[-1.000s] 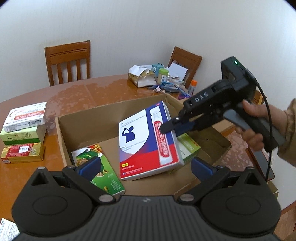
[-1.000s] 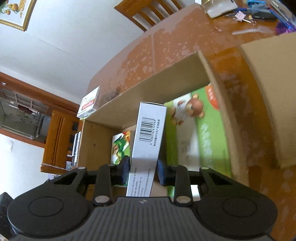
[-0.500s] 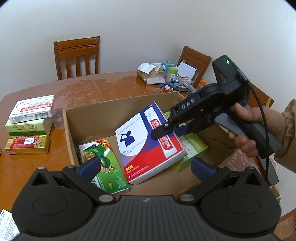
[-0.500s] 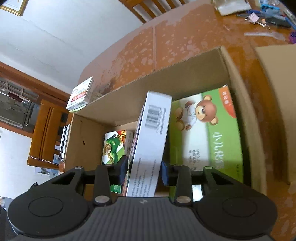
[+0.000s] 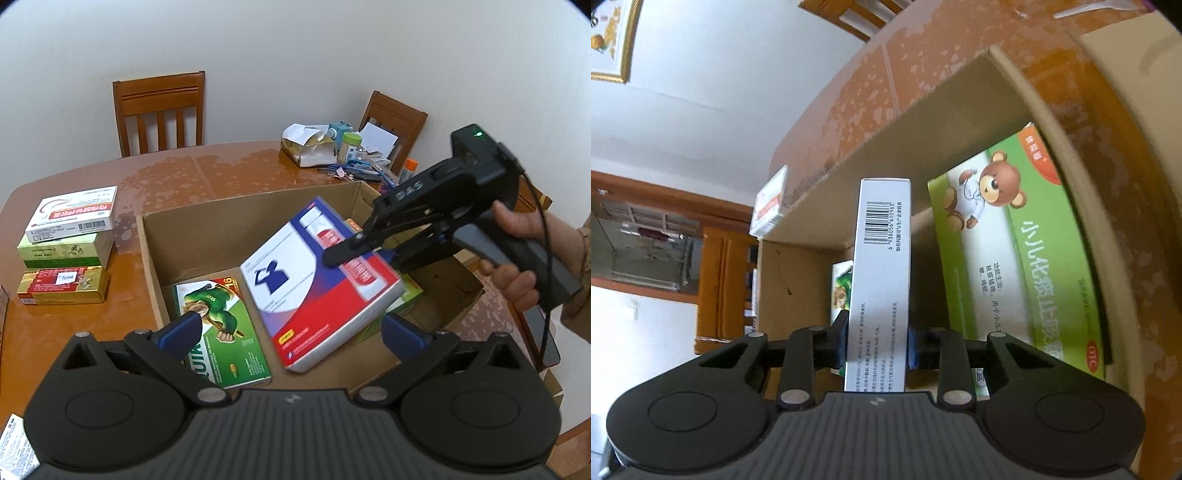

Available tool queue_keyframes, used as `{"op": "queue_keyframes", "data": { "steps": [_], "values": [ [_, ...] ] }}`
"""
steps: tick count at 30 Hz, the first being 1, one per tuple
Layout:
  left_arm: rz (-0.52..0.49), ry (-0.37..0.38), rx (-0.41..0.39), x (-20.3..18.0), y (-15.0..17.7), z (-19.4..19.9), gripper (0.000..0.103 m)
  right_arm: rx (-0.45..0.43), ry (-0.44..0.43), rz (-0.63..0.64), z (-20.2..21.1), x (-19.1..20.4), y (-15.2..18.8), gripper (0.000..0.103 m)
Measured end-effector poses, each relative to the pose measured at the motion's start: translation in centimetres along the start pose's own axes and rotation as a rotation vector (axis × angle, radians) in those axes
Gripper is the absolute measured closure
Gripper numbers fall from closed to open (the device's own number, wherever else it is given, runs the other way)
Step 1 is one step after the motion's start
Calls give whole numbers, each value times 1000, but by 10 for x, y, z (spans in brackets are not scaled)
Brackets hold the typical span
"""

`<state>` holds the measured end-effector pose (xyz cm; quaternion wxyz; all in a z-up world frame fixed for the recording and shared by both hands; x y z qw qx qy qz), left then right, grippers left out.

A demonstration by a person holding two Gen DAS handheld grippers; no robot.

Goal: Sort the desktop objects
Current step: 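Lift and reposition the carbocysteine box inside the cardboard box with the right gripper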

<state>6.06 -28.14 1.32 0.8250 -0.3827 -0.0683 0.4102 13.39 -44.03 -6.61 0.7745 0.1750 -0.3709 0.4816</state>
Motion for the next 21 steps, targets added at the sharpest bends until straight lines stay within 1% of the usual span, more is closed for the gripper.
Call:
{"op": "queue_keyframes", "data": {
  "steps": [4,8,11,21],
  "values": [
    [-2,4,-3,-1,-1,0,0,-14,-2,0,15,1,0,69],
    [-8,8,-6,-3,0,1,0,-38,-20,-28,30,-1,-1,69],
    [-11,7,-4,-3,2,2,0,-41,-41,-33,34,2,1,69],
    [1,-10,-10,0,4,10,0,30,-124,-25,-9,32,8,69]
  ]
}}
Point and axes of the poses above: each gripper's, at about its wrist camera, not at the fingertips, and z roughly against the way its jaws point, x to its left, y to its underside, the point moved 7 cm from there along -z, roughly the way its jaws point, and after that the axes turned 3 degrees about y, right-handed, at the moved point
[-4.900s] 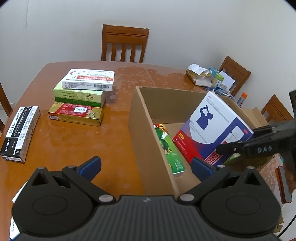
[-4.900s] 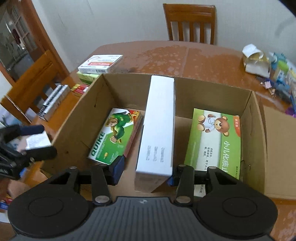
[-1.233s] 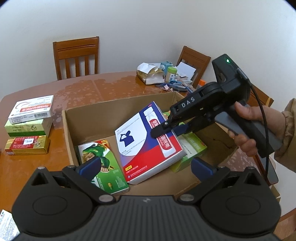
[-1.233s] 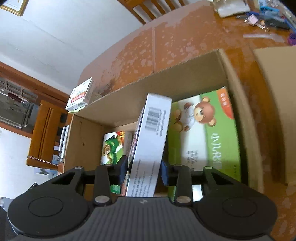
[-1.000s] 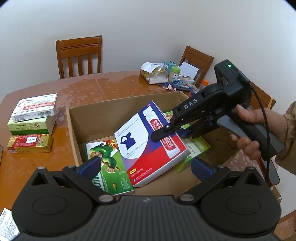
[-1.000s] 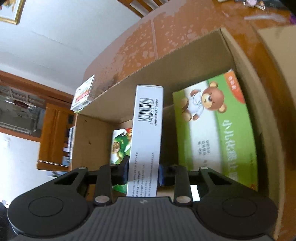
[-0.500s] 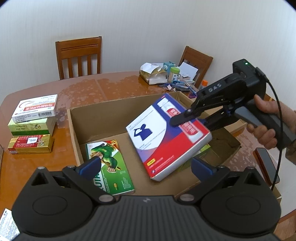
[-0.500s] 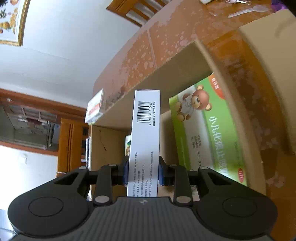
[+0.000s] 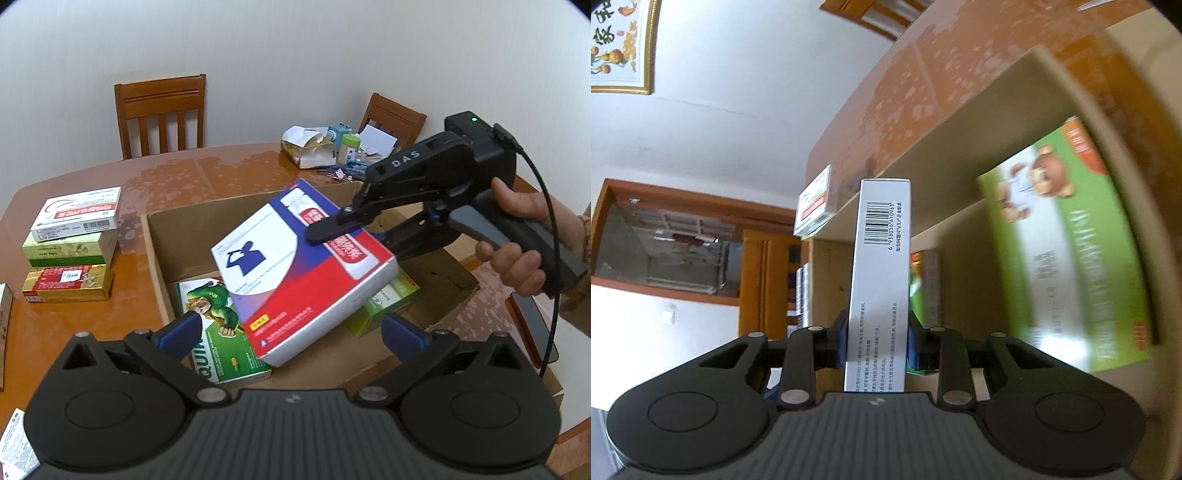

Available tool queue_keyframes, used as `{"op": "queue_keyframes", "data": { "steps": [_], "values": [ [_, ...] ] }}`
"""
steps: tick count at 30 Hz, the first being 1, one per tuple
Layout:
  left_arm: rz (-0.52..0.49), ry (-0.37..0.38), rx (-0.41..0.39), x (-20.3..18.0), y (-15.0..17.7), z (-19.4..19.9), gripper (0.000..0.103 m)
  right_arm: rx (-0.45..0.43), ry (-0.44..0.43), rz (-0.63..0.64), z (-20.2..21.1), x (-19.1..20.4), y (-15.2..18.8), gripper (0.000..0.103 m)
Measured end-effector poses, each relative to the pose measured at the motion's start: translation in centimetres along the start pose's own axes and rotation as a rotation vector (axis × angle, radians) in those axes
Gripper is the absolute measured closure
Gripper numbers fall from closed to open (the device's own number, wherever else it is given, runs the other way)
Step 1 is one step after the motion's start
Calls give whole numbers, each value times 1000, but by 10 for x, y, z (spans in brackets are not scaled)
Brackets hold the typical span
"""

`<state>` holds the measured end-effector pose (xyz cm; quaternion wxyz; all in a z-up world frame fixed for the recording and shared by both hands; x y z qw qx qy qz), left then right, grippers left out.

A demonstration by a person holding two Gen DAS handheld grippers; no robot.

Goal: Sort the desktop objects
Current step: 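Lift and reposition the carbocysteine box inside the cardboard box with the right gripper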

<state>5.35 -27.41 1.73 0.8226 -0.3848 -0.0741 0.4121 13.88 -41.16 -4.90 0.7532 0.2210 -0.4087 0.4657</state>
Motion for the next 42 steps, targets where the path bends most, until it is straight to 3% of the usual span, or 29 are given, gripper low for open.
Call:
{"op": "queue_keyframes", "data": {
  "steps": [6,15,23,42],
  "values": [
    [9,-2,-8,2,1,3,0,-8,-5,-28,9,-7,-1,69],
    [-5,40,-7,-9,-8,-3,0,-91,13,-123,45,-42,-10,69],
    [-40,104,1,-34,-18,-22,0,-88,26,-81,50,-41,-16,69],
    [73,201,202,-44,-2,-86,0,-45,-50,-45,71,-49,-23,69]
  ]
}}
Point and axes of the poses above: each gripper's, at about its wrist camera, not at the fingertips, and z roughly against the way its jaws point, x to its left, y to its underside, the point moved 7 cm from there along -z, roughly the way its jaws point, and after that the axes turned 3 degrees about y, right-handed, at the moved point
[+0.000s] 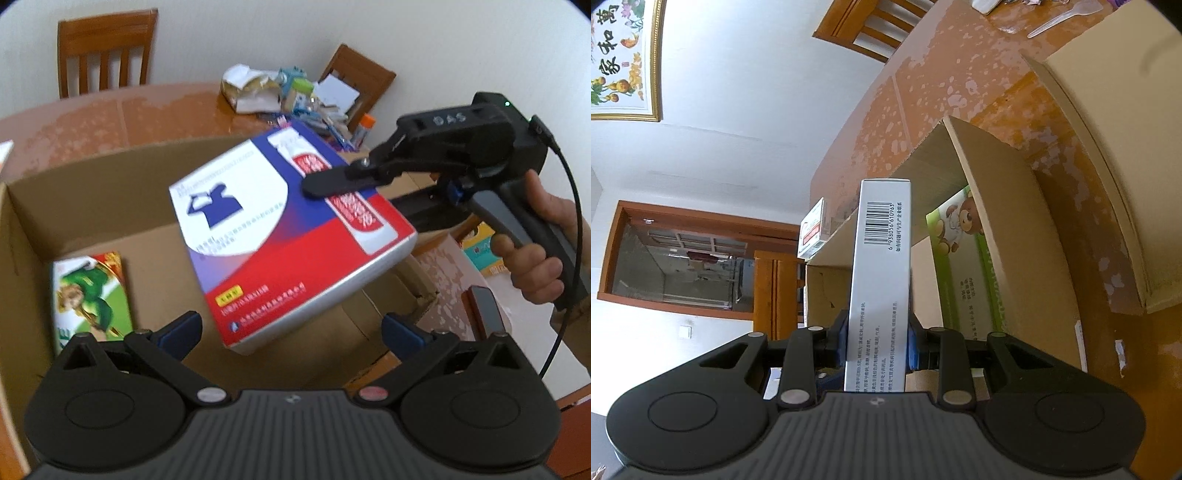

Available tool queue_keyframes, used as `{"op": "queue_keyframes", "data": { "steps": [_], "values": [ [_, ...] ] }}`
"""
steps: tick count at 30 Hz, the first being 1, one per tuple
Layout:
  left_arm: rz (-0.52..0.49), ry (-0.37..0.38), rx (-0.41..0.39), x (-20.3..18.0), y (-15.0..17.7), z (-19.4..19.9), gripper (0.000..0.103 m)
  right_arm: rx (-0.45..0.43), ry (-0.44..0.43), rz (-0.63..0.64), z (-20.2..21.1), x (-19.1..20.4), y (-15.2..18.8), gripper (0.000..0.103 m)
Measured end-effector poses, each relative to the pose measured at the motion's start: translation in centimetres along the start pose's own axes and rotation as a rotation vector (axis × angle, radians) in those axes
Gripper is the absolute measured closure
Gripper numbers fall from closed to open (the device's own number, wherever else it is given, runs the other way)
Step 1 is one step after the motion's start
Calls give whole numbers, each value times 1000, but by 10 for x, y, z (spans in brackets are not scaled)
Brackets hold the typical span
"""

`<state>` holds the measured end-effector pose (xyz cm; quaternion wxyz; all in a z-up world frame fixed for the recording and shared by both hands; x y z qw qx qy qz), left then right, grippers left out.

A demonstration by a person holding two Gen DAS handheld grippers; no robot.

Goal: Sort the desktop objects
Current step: 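Lift and reposition the carbocysteine box inside the cardboard box with the right gripper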

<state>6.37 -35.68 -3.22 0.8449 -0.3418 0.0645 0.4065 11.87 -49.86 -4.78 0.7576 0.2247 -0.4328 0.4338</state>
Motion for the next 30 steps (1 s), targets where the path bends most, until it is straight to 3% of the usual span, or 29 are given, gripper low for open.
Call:
{"op": "queue_keyframes", "data": {
  "steps": [8,15,19,20,21,22,30],
  "values": [
    [11,-3,-24,-4,-6,-3,0,-4,25,17,2,3,0,69],
    [-17,-15,-20,-8,-8,-7,0,-11,119,41,2,9,1,65],
    [-25,-13,-26,-10,-9,-7,0,0,162,55,-1,18,2,45],
    [-25,-13,-26,-10,-9,-7,0,4,191,59,-1,19,3,24],
    [-25,-15,-25,-10,-9,-7,0,12,212,54,-1,20,4,9],
    [-24,-16,-25,-10,-9,-7,0,21,230,47,-1,20,6,5],
    [-23,-4,-27,-8,-10,-11,0,26,376,102,10,31,15,1]
  ]
}}
Point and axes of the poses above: each gripper's, at about its wrist camera, not at the fingertips, and z roughly against the way its jaws point, x to its left, y to its underside, the point moved 7 cm from there along -z, roughly the way its jaws point, and after that the axes turned 3 degrees about y, right-handed, at the moved point
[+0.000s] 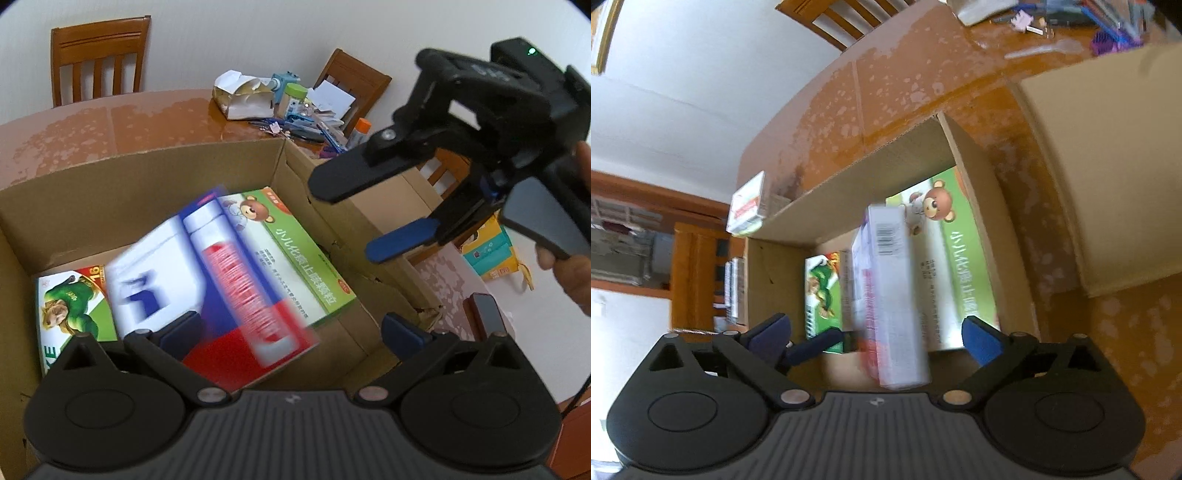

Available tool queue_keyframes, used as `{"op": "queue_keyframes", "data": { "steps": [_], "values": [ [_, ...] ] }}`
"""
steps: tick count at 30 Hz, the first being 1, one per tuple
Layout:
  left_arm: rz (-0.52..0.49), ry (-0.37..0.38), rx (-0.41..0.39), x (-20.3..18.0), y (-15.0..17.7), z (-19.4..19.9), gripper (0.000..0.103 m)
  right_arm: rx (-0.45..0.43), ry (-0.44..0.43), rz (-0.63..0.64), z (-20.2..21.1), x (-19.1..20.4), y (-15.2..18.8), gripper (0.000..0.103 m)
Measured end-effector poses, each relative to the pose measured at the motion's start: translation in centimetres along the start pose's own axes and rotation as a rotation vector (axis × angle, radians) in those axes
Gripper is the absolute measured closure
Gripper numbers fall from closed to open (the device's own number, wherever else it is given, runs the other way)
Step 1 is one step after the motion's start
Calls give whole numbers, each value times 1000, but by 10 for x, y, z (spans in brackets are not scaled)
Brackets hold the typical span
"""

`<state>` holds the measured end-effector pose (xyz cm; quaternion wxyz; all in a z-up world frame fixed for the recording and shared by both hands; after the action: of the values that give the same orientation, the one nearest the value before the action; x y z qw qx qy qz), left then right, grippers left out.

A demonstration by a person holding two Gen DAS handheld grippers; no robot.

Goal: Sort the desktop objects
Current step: 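Lift and reposition the carbocysteine box inside the cardboard box with the right gripper, then lower the carbocysteine box flat onto the bear box and open the right gripper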

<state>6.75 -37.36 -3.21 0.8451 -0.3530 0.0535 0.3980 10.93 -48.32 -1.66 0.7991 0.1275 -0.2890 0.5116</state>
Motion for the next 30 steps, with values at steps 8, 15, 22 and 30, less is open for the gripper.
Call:
{"op": "queue_keyframes", "data": {
  "steps": [8,15,22,30],
  "values": [
    [-18,-26,-12,2,1,3,0,-11,-3,89,-5,13,2,1],
    [18,-68,-26,20,3,21,0,35,-52,91,-30,24,3,2],
    [6,-85,-93,26,14,53,0,84,-63,78,-26,35,20,2],
    [-42,-109,-126,30,22,66,0,168,96,109,-62,42,43,2]
  ]
}}
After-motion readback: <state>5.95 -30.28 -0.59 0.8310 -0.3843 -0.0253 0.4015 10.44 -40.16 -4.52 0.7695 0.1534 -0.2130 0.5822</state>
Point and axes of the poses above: each gripper's, at about its wrist camera, not at the fingertips, and z roughly against the way its jaws point, x to its left, y to its underside, the point moved 7 cm from there along -z, roughly the way its jaws point, and after that the axes turned 3 degrees about y, right-handed, at the moved point
